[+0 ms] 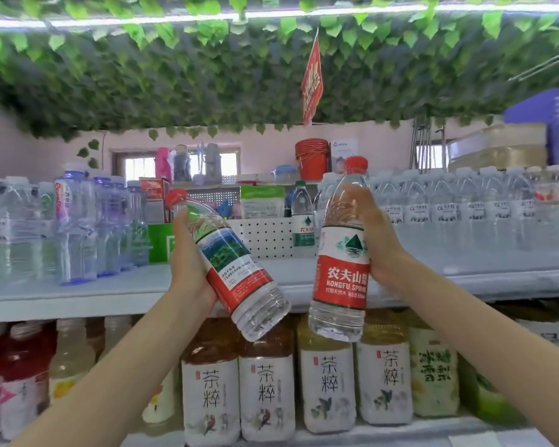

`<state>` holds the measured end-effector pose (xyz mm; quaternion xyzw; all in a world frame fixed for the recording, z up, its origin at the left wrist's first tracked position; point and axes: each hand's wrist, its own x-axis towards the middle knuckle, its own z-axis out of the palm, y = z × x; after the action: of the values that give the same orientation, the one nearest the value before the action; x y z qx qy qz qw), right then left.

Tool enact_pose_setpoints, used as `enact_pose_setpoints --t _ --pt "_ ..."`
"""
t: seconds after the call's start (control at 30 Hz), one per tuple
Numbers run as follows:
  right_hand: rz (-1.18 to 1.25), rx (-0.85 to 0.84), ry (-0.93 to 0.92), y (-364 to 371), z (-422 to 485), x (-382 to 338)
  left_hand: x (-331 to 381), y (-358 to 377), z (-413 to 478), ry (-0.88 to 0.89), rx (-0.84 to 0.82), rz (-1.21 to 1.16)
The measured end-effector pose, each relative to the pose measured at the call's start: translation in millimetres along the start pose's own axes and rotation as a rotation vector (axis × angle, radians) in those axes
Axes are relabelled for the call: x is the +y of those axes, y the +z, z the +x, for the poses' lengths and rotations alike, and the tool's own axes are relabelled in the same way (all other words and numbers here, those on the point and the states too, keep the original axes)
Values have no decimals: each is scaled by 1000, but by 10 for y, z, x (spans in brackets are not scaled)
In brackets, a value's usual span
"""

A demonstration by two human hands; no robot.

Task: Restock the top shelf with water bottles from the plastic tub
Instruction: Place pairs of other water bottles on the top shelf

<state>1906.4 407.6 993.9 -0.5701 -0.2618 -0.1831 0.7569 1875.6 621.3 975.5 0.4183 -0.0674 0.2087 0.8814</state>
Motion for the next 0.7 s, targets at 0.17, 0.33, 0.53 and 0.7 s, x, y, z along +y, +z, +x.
enact_pose_setpoints --t 0.17,0.33,0.53,0.7 --pt "173 -105 -71 -55 558 11 16 41 461 70 -30 -102" --pt "91 -151 -241 34 1115 -22 78 96 851 64 -57 -113" --pt "-481 -53 -398 240 1727 295 54 144 1390 -1 -71 -78" --pt "-720 -2 -324 232 2161 761 -72 163 1701 -38 -133 -115"
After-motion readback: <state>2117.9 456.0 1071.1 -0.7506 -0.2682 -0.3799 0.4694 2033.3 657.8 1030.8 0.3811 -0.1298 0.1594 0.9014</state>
